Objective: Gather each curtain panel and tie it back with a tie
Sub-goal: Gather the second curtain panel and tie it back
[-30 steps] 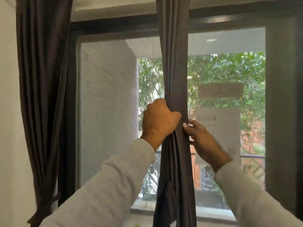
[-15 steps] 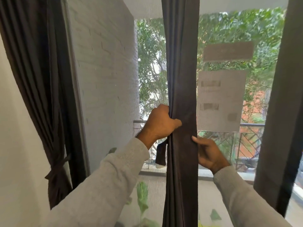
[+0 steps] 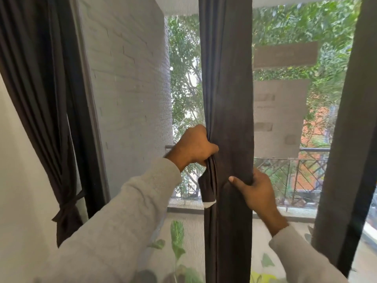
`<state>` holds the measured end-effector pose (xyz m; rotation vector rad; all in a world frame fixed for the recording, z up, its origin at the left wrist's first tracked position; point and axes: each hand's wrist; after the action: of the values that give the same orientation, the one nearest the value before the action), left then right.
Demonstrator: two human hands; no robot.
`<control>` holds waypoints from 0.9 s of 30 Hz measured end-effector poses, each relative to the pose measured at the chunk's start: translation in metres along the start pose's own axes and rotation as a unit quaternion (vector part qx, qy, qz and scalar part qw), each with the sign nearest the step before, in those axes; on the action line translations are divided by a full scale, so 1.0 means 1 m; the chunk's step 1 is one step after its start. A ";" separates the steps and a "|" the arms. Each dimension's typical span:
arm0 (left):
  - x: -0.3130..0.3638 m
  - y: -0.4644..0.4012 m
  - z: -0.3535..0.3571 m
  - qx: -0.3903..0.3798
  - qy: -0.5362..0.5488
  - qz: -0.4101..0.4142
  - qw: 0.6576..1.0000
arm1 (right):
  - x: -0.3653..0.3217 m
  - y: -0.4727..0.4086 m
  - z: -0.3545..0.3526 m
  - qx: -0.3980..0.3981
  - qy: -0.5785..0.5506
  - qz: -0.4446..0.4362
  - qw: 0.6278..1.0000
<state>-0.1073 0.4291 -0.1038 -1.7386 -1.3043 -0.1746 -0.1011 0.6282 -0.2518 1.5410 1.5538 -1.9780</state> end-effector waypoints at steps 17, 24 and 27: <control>-0.019 0.011 0.012 -0.016 0.111 0.033 0.993 | 0.008 0.073 0.034 0.046 -0.178 -0.002 0.983; -0.035 0.027 0.018 0.006 0.223 0.006 0.975 | 0.006 0.066 0.028 0.055 -0.104 -0.018 0.993; -0.049 0.045 0.030 0.060 0.235 0.011 0.970 | 0.002 0.069 0.027 0.087 -0.064 -0.042 0.993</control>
<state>-0.1028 0.4171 -0.1753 -1.4909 -0.9259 -0.4573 -0.0717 0.5778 -0.2972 1.3971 1.4508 -2.2645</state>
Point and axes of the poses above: each hand's wrist, its own y-axis away from the middle knuckle, its own z-axis out of the palm, x = y × z, and after that the axes turned 14 degrees about x, right-handed
